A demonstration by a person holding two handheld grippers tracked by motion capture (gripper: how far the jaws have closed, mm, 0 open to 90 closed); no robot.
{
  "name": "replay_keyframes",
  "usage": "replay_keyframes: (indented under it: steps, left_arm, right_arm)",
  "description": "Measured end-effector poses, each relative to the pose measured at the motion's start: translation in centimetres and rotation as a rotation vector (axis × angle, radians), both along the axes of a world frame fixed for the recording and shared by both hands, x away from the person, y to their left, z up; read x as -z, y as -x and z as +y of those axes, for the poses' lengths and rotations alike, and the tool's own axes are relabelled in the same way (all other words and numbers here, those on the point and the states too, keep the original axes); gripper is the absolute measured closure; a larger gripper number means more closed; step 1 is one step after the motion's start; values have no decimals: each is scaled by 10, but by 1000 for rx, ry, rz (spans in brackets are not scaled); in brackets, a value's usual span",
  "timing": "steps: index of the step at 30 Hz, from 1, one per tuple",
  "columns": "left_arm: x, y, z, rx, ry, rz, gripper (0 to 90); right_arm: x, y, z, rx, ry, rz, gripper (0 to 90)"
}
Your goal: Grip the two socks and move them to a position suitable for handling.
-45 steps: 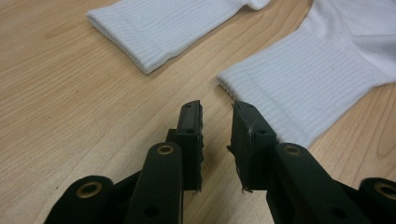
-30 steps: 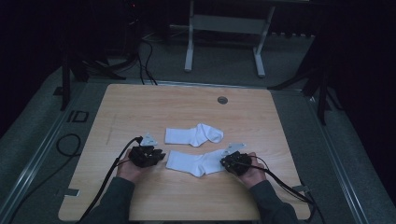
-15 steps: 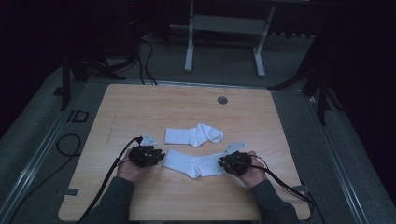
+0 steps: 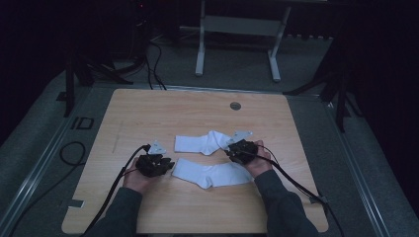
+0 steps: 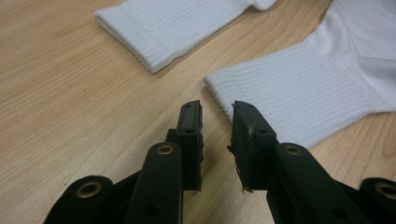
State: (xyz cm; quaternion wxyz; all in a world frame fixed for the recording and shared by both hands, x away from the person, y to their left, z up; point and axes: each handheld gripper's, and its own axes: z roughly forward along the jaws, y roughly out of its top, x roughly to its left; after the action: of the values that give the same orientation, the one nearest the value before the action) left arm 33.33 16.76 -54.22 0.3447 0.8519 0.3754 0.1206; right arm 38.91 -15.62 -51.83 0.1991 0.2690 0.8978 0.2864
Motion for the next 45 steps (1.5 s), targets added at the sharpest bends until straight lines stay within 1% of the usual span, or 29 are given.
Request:
replay_keyframes:
  steps: [1, 3, 5, 10, 13, 15, 17, 18, 19, 22, 25, 28, 30, 32, 35, 37, 39, 40, 42, 45]
  left_arm:
    - [0, 0, 0, 0, 0, 2, 731]
    - [1, 0, 0, 1, 0, 4, 730]
    - [1, 0, 0, 3, -4, 5, 730]
    - [1, 0, 0, 0, 1, 4, 730]
    - [0, 0, 1, -4, 2, 2, 729]
    - [1, 0, 1, -5, 3, 4, 729]
    - [1, 0, 0, -2, 1, 3, 729]
    - [1, 0, 0, -1, 2, 3, 729]
    - [1, 0, 0, -1, 2, 3, 729]
    - [1, 0, 0, -2, 2, 3, 728]
    - [1, 0, 0, -2, 2, 2, 728]
    - [1, 0, 0, -3, 1, 3, 728]
    - [1, 0, 1, -1, -3, 4, 728]
    - [1, 0, 0, 0, -4, 6, 728]
    - [1, 0, 0, -3, 1, 2, 728]
    - [1, 0, 0, -2, -1, 3, 728]
    - [1, 0, 0, -2, -3, 5, 728]
    - [1, 0, 0, -1, -3, 4, 728]
    - [1, 0, 0, -1, -1, 2, 728]
    - [1, 0, 0, -6, 1, 2, 728]
  right_arm:
    - [2, -4, 1, 3, -3, 2, 712]
    - [7, -12, 2, 14, 19, 0, 704]
    - [10, -17, 3, 11, 21, 7, 699]
    - [20, -29, 8, 19, 46, 39, 697]
    - [26, -34, 8, 21, 39, 76, 735]
    - [25, -36, 7, 30, 19, 99, 745]
    - [25, -39, 5, 31, 1, 132, 758]
    - [25, -42, 4, 36, -13, 155, 773]
    - [25, -43, 3, 40, -19, 164, 800]
    - [24, -46, 1, 51, -15, 169, 873]
    - [23, -47, 0, 54, -15, 182, 894]
    - [22, -41, 2, 46, 4, 178, 899]
    - [21, -34, 3, 23, 12, 169, 899]
    - [17, -28, 4, 13, 6, 162, 900]
    - [5, -19, 1, -6, -37, 136, 900]
    - [-5, -14, -1, -7, -67, 124, 900]
    - [-13, -11, -4, -5, -88, 111, 900]
    - [-18, -11, -6, -5, -105, 103, 900]
    - [-23, -12, -8, 3, -113, 89, 900]
    - [-29, -17, -14, 35, -146, 77, 900]
